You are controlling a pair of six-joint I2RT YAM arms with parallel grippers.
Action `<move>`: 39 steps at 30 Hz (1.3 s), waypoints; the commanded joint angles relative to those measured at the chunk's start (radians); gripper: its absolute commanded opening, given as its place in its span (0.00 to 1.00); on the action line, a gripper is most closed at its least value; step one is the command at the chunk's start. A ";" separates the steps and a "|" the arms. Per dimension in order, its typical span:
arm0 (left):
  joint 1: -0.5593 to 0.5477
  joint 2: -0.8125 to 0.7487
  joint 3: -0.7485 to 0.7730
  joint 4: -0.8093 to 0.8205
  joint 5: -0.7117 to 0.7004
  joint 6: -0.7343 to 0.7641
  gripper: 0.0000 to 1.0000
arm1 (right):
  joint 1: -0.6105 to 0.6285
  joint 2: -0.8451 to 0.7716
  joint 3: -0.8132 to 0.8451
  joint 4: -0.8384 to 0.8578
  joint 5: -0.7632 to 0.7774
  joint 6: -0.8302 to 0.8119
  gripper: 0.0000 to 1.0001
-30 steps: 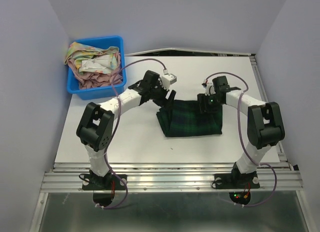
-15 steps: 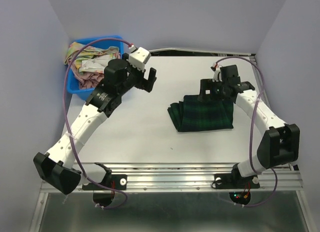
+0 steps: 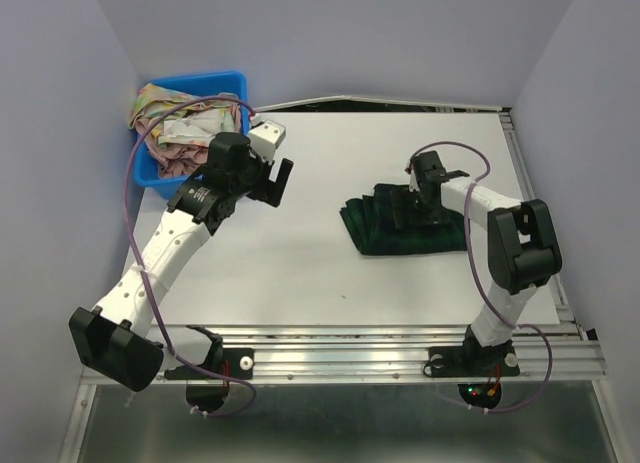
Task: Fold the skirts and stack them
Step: Neatly place the folded skirt to the corner
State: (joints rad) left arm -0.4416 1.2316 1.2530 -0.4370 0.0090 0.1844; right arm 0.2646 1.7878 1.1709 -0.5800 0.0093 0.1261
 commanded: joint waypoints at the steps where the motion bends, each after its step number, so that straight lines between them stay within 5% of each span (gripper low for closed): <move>1: 0.039 -0.009 -0.048 -0.046 0.038 -0.008 0.98 | -0.149 0.131 0.016 0.037 0.068 -0.110 1.00; 9: 0.053 -0.012 -0.104 -0.056 0.112 -0.003 0.98 | -0.330 0.194 0.065 0.046 0.057 -0.360 1.00; 22: 0.072 0.006 -0.069 -0.060 0.166 0.012 0.98 | -0.426 0.312 0.233 0.009 0.020 -0.413 1.00; 33: 0.265 0.016 0.137 -0.117 0.275 0.027 0.98 | -0.426 0.116 0.565 -0.234 -0.137 -0.422 1.00; 39: 0.372 -0.018 0.149 -0.108 0.290 0.021 0.98 | -0.426 0.006 0.576 -0.302 -0.265 -0.408 1.00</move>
State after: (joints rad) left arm -0.1215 1.2591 1.3640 -0.5510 0.2623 0.1997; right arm -0.1539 1.9060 1.7065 -0.7879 -0.1467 -0.2779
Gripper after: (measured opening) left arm 0.985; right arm 0.998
